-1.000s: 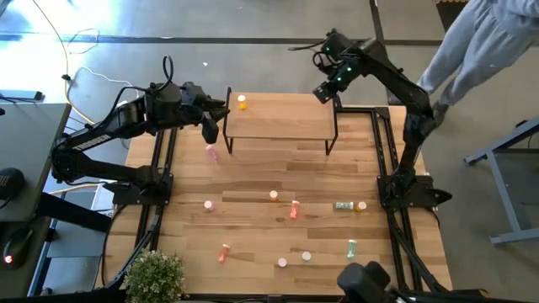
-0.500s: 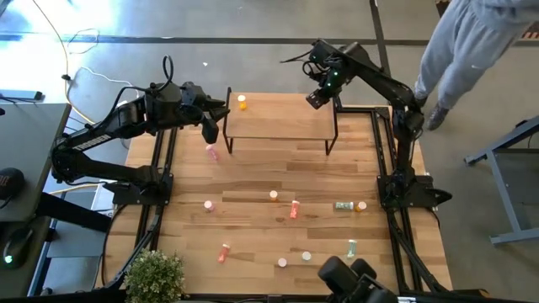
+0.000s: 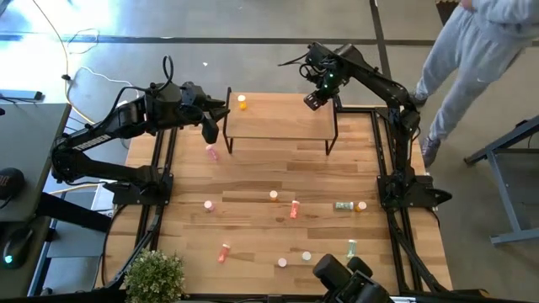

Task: Pick and place medicine bottles onto shelf by color
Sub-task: Put the top pink medicine bottle on the shelf

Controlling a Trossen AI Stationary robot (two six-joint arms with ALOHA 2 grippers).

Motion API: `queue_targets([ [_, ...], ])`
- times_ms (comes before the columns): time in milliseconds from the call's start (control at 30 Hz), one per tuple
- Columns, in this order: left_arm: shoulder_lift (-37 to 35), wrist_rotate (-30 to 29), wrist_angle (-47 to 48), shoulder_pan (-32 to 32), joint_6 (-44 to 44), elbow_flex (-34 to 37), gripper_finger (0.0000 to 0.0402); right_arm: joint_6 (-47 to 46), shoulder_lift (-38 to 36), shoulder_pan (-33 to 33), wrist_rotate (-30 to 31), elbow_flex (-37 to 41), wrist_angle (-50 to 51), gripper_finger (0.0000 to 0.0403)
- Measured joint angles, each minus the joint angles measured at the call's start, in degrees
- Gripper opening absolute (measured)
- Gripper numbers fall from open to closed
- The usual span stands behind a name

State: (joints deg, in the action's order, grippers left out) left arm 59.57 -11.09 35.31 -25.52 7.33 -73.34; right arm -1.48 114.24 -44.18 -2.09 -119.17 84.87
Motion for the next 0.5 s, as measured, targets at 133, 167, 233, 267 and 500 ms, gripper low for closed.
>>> queue_targets([
  [133,0.0,0.0,0.0,0.0,0.0,0.0,0.014,0.22,0.0,0.0,0.0,0.0,0.01,0.0108],
  [167,0.0,0.0,0.0,0.0,0.0,0.0,0.014,0.22,0.0,0.0,-0.02,0.0,0.03,0.0108],
  [233,0.0,0.0,0.0,0.0,0.0,0.0,0.014,0.22,0.0,0.0,-0.02,0.0,0.1,0.0109],
  [267,0.0,0.0,0.0,0.0,0.0,0.0,0.014,0.24,0.0,0.0,-0.04,0.0,0.1,0.0111],
  [500,0.0,0.0,0.0,0.0,-0.02,0.0,0.014,0.46,0.0,0.0,-0.07,0.0,-0.23,0.0127],
])
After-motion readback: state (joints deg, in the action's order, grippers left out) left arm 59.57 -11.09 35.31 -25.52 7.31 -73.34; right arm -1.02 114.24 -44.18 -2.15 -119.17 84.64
